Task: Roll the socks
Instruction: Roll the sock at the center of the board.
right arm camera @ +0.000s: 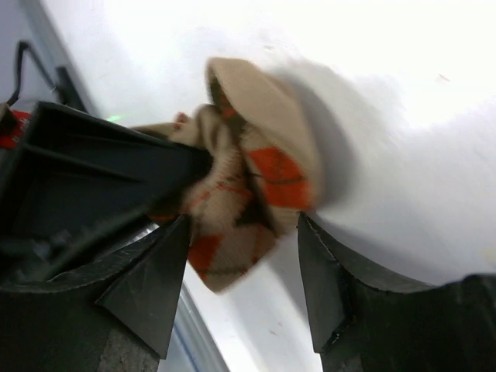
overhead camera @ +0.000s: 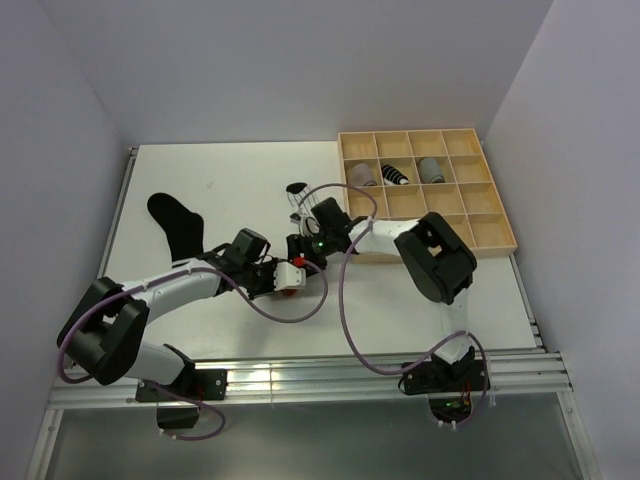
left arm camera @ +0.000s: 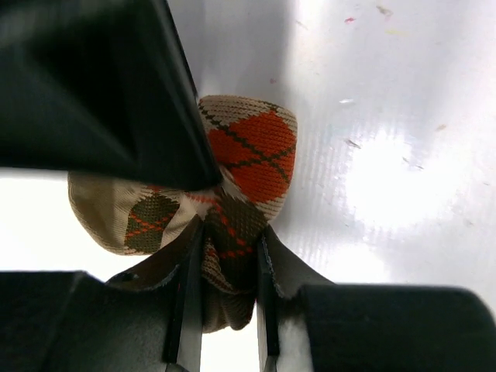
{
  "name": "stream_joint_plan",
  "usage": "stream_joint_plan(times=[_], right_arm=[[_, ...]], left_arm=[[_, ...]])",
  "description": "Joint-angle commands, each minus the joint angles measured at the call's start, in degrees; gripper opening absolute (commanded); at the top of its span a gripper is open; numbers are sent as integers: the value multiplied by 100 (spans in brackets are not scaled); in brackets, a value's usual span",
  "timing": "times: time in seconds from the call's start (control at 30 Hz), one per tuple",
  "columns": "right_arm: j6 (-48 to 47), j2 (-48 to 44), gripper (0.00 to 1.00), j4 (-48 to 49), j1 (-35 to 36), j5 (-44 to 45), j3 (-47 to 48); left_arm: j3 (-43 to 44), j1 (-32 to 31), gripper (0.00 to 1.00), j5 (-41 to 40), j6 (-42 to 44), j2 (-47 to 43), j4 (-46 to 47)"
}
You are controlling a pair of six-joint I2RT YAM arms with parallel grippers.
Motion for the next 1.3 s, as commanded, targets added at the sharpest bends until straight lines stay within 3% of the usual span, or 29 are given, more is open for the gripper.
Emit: stream_joint_plan(times=[0.0, 0.43, 0.7, 0.83, 0.97, 1.27], right_arm=[[172, -480, 64, 394, -153, 1200, -432], [665, -2316, 65, 1544, -276, 2396, -1996], [208, -3714, 63, 2161, -39, 3082, -3164], [-352, -4171, 62, 2355, 521, 3634, -3456], [-1066, -3979, 65, 2100, 1697, 4619, -3053], [-1936, -2767, 69, 1433, 2966, 5288, -1762]], left_arm=[[-6, 271, 4, 652, 6, 81, -1031], [1162, 975, 1, 1707, 744, 1267, -3139], [2242, 1221, 0, 1989, 1210, 2575, -4458], [2673, 1300, 0, 2112, 1325, 3069, -4995], [3244, 1405, 0, 2191, 1552, 3596, -5775], [3544, 1573, 0, 2051, 1624, 4291, -6200]])
